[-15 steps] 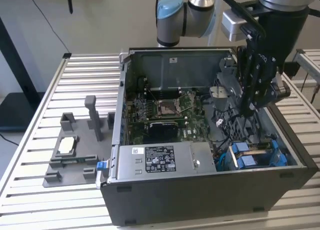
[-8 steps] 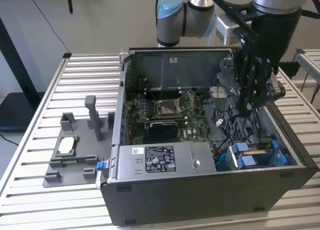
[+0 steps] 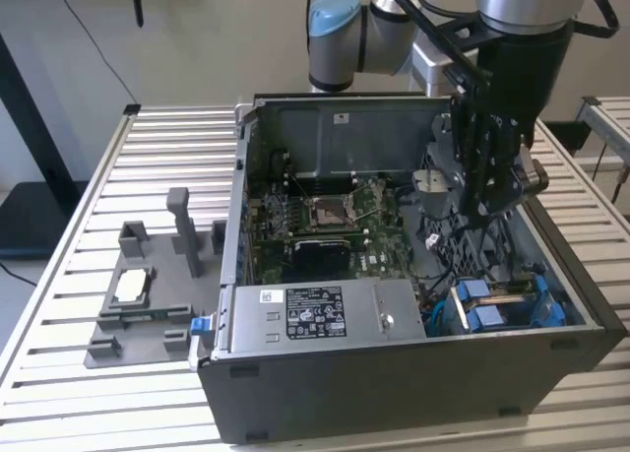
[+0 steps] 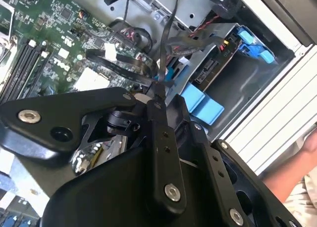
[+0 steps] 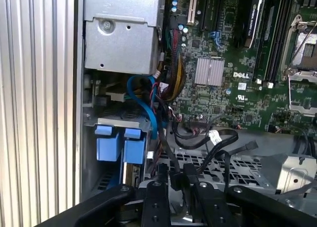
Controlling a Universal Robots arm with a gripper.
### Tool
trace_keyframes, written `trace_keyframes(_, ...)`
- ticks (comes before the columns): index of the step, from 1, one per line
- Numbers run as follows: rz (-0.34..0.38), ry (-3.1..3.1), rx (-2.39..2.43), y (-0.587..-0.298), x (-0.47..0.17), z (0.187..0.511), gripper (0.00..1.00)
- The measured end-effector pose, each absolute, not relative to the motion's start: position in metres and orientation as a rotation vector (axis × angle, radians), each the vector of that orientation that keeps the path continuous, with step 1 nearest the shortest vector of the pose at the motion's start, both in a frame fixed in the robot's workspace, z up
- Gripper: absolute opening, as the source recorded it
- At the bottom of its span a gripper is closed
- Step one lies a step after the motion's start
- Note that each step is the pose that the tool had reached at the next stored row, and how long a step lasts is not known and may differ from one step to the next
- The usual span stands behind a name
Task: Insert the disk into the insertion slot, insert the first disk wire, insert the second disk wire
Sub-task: 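Insert the second disk wire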
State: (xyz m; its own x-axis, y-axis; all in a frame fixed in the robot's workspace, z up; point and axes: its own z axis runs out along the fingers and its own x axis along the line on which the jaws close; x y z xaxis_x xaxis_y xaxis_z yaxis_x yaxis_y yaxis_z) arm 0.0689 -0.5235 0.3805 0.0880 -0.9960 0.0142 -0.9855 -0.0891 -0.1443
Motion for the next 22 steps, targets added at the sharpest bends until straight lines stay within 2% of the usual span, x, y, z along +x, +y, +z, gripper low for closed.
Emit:
trace_keyframes(12,-0.18,2.045,-2.237,-0.5226,0.0659,0.3774,0.27)
trace_keyframes(14,-0.181,2.045,-2.237,-0.5227,0.0659,0.3772,0.25)
trace_keyframes(15,-0.181,2.044,-2.237,-0.5227,0.0658,0.377,0.18)
trace_keyframes(22,-0.181,2.044,-2.237,-0.5226,0.0658,0.3766,0.18)
